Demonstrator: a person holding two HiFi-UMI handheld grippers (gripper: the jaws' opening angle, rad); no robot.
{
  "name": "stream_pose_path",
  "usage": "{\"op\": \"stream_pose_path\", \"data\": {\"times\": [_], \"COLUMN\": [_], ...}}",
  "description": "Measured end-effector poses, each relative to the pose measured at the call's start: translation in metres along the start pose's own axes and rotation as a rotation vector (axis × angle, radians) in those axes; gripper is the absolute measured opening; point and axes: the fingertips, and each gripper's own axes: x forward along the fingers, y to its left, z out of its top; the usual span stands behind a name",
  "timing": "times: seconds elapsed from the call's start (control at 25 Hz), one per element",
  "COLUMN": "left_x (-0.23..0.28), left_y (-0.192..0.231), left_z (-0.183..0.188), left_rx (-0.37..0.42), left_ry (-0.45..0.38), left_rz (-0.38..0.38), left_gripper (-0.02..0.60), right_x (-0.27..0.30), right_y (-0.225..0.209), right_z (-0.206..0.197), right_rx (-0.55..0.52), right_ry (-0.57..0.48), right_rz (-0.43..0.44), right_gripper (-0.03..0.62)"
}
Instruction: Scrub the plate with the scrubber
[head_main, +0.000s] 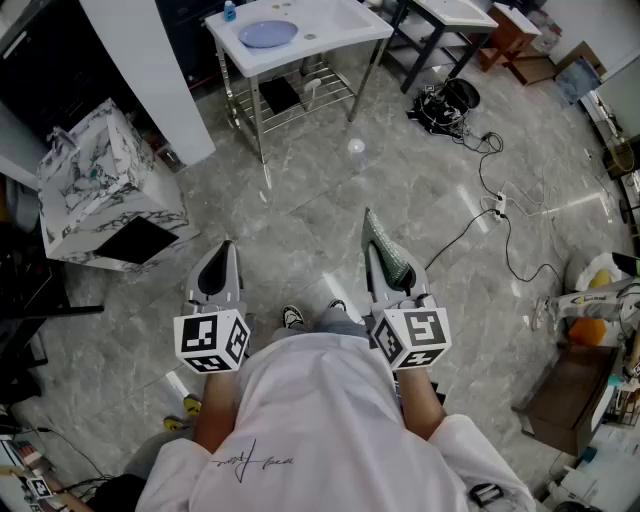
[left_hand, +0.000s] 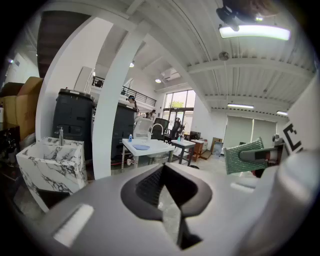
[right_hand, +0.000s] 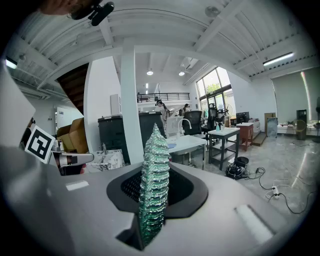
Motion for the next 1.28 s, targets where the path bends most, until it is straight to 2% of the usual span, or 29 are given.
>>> {"op": "stream_pose_path", "data": {"times": [0.28,0.52,0.8,1.0,1.28], "left_x": [0.007,0.019,0.055,0.105,0.182], "left_y": [0.012,0.015,0.02,0.018,0.01], "left_z": [0.011,0.009,0.008,0.024,0.053], "left_rx": [0.003,-0.014,-0.001,0.006,0.018], "left_ry": [-0.036,-0.022,-0.005,-0.01,-0.008], "left_rz": [-0.005,0.001,0.01,0.016,0.016], "left_gripper": [0.054,0.054,0.053,0.054,0.054], "right_x": [0.009,0.029,0.073,0.111,0.172], "right_y": [0.009,0.032,0.046,0.024,-0.017], "right_z": [0.006,0.01,0.016,0.039,0.073], "right_rx": [-0.023,-0.069,-0.006,0.037,0.068], "right_ry": [0.009,0.028,0.017,-0.03,-0.063], "right_rz": [0.04,0.183,0.365,0.437,0.461], "right_gripper": [0.058,0.058,0.064,0.063,0.063]}}
